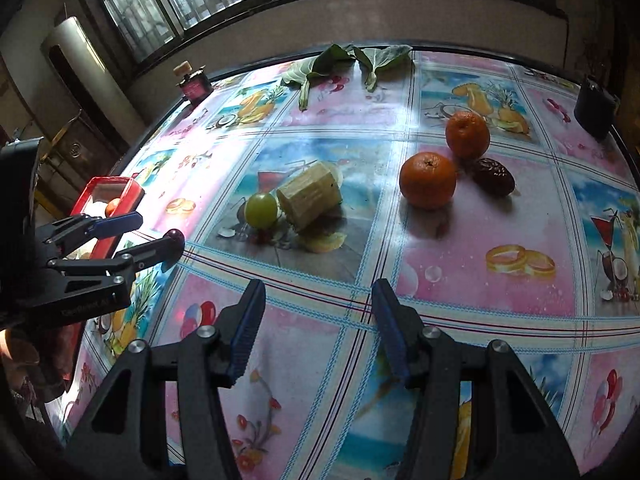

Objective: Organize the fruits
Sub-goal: 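Grasp a cream cube with the right tool while the left grasps a dark date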

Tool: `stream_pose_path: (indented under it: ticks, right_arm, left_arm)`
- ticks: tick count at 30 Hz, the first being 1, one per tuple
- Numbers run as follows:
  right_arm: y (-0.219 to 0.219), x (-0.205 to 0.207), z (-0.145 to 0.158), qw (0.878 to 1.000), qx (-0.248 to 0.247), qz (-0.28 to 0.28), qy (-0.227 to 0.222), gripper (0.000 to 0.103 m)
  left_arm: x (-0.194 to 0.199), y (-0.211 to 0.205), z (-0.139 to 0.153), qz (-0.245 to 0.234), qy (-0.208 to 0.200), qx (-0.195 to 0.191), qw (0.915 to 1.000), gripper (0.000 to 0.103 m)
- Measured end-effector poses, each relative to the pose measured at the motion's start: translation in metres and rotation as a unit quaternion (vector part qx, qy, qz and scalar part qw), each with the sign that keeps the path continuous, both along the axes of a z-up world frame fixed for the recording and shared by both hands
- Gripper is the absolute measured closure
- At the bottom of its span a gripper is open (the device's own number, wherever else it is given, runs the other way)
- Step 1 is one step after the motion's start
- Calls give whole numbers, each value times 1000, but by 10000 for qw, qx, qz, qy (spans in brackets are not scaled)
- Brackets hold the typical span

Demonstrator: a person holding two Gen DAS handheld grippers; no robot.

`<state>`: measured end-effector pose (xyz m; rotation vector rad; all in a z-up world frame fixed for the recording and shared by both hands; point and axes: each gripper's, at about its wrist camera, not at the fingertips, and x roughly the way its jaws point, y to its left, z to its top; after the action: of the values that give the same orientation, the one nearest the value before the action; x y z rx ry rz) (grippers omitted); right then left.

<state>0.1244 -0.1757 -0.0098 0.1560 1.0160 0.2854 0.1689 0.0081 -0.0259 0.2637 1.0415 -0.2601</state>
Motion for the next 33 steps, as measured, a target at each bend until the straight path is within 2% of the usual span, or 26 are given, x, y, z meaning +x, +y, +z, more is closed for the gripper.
stream_pose_path:
  ticks: [6,9,11,13,16,19,23,26,32,33]
  right_arm:
    - [27,16,7,9998,-84,99,-139,46]
    - [35,19,14,9995,-153,104,-263,46]
    - [36,20,16,9993,-212,98,-298,45]
    - [37,23,15,9989,-334,74,-306,45]
    - [27,34,15,9989,-280,-114,-361,45]
    - [18,52,11,9997,-45,14,-237,45]
    - [14,60,5,9981,72,586,-156,48]
    - [14,62,0,9950,-181,967,-165,48]
    - [16,71,1,9869,-260,1560,-305,48]
    - [17,72,1,9859,-215,1638,-265,51]
  left_arm:
    - [4,0,-4,-60,50,-176,9998,39]
    - [5,0,-4,-71,155,-395,9991,55]
    - [6,-2,-3,-108,189,-384,9990,70]
    - [6,-3,-3,-142,209,-360,9990,78]
    - [8,-4,-3,-181,283,-315,9989,79]
    - [11,0,-3,-80,425,-386,9983,79]
    - [9,4,-3,39,455,-451,9979,79]
    - [8,5,-3,87,427,-472,9979,78]
    - [7,4,-3,175,382,-503,9978,78]
    - [7,4,-3,186,368,-509,9979,78]
